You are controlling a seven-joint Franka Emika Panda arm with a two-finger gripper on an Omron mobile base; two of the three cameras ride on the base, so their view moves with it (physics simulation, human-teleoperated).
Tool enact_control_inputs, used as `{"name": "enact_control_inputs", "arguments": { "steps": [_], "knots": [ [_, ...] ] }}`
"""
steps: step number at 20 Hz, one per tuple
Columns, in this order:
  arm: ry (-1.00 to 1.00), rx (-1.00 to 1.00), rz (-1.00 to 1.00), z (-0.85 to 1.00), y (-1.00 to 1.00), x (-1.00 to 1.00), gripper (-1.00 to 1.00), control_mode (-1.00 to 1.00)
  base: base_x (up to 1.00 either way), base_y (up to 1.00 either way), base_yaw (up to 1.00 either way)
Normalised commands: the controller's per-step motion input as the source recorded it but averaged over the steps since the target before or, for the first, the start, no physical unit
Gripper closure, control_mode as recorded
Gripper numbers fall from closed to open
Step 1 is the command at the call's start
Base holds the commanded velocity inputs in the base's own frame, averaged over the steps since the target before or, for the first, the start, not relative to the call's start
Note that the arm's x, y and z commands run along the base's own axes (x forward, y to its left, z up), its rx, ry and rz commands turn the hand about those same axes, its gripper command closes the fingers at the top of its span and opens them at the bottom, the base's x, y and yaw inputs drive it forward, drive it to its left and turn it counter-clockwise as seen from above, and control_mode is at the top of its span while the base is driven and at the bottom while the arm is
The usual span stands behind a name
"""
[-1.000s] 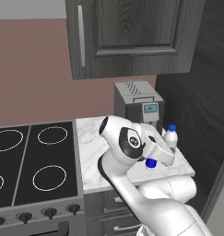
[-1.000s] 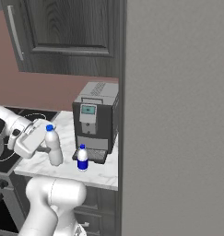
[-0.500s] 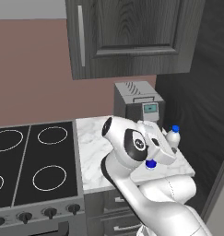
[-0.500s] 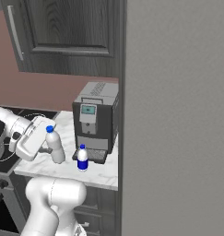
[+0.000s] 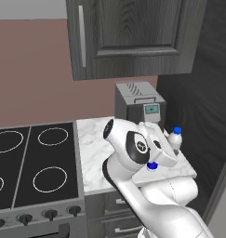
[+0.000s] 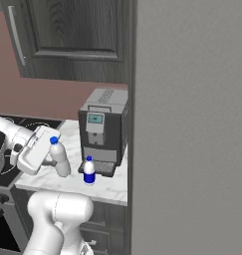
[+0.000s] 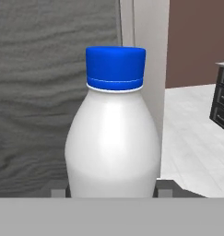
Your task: Take the bottled waters from the counter and place them in the freezer to freeze. Close the freezer door after placing the bottles.
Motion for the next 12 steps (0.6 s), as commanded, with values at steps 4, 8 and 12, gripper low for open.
{"name": "enact_control_inputs", "arguments": {
  "steps": [4, 8, 12],
  "knots": [
    [0.0, 0.0, 0.0, 0.0, 0.0, 0.0, 1.0, -1.0, 0.0, 0.0, 0.0],
    [0.0, 0.0, 0.0, 0.0, 0.0, 0.0, 1.0, -1.0, 0.0, 0.0, 0.0],
    [0.0, 0.0, 0.0, 0.0, 0.0, -0.07, 1.0, 1.0, -0.2, 0.0, 0.0]
  ]
}}
